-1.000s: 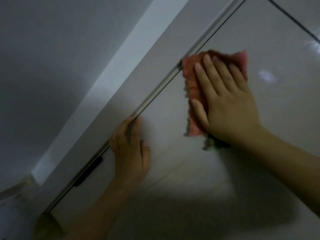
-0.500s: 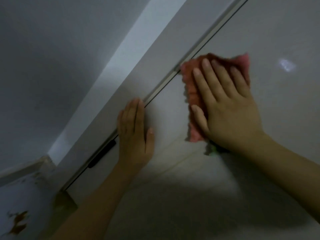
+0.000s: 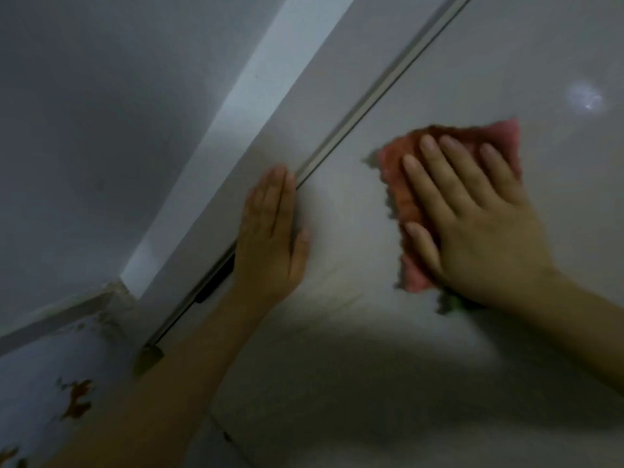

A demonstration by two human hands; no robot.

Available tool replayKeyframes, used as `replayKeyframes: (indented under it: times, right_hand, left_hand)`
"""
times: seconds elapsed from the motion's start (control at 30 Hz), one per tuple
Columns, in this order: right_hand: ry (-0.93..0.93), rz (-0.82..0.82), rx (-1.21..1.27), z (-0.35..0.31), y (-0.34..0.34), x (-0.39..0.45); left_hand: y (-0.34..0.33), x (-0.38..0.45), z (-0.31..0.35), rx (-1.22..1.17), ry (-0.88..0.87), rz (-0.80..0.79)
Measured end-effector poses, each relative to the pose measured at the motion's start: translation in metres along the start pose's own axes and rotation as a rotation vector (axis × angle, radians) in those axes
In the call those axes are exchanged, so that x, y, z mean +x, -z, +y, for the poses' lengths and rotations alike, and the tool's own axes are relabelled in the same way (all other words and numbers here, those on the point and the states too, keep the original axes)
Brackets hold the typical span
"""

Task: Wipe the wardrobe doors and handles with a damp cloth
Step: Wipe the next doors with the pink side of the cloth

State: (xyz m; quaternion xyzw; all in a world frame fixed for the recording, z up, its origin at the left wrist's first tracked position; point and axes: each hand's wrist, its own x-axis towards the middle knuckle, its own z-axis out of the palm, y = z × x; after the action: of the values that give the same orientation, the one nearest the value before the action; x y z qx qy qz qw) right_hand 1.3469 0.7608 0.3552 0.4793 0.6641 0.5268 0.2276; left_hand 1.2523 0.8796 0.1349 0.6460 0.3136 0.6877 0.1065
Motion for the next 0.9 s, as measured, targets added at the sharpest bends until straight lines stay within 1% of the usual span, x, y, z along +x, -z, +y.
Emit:
replayKeyframes:
  times: [0.07,0.1,0.17,0.23,0.27,0.33,0.43,0.5,0.53,0.57,0.63,0.7,0.73,0.77,0.8,0.9]
  right_hand:
    - [-0.058,0.01,0.001,-0.021,-0.009,0.006]
    - [-0.025,-0.006,0.01,-0.031,-0.015,0.002]
    - [0.117,-0.07,0.01,-0.042,-0.022,-0.017]
    - [0.227,-0.14,0.009,-0.032,-0.017,-0.041]
    - [0.236,-0.139,0.02,-0.021,-0.011,-0.05]
    - [0.132,-0.067,0.017,0.01,0.002,-0.058]
    - [-0.143,0.052,-0.077,0.05,0.017,-0.047]
    - [-0.281,0.079,-0.086,0.044,0.016,-0.04]
    - [-0.285,0.077,-0.065,0.034,0.011,-0.042]
    - [-0.23,0.059,-0.034,0.026,0.006,-0.049]
    - [-0.019,-0.027,-0.009,0.016,0.001,-0.077]
    - [0.156,-0.11,-0.032,0.025,0.006,-0.104]
    - [0.183,-0.124,-0.038,0.038,0.013,-0.111]
    - [0.166,-0.114,-0.044,0.054,0.018,-0.114]
    - [0.101,-0.084,-0.056,0.071,0.024,-0.114]
    - [-0.258,0.058,-0.147,0.106,0.034,-0.097]
  left_hand:
    - [-0.004,0.0,0.006,0.012,0.045,0.012]
    - [-0.005,0.0,0.011,0.017,0.073,0.015]
    - [-0.007,0.001,0.019,0.032,0.123,0.005]
    - [-0.007,0.0,0.026,0.044,0.163,-0.032]
    - [-0.007,0.0,0.029,0.055,0.181,-0.046]
    - [-0.006,0.002,0.037,0.073,0.202,-0.059]
    - [-0.005,0.009,0.051,0.064,0.156,-0.054]
    - [-0.004,0.015,0.06,0.056,0.127,-0.039]
    - [-0.004,0.017,0.064,0.057,0.121,-0.03]
    - [-0.004,0.018,0.069,0.055,0.11,-0.024]
    - [-0.007,0.02,0.082,0.035,0.088,-0.033]
    - [-0.008,0.019,0.094,0.006,0.071,-0.048]
    - [-0.009,0.02,0.099,-0.011,0.065,-0.047]
    - [-0.01,0.021,0.103,-0.027,0.062,-0.045]
    - [-0.011,0.022,0.108,-0.037,0.064,-0.042]
    - [-0.016,0.024,0.118,-0.037,0.072,-0.031]
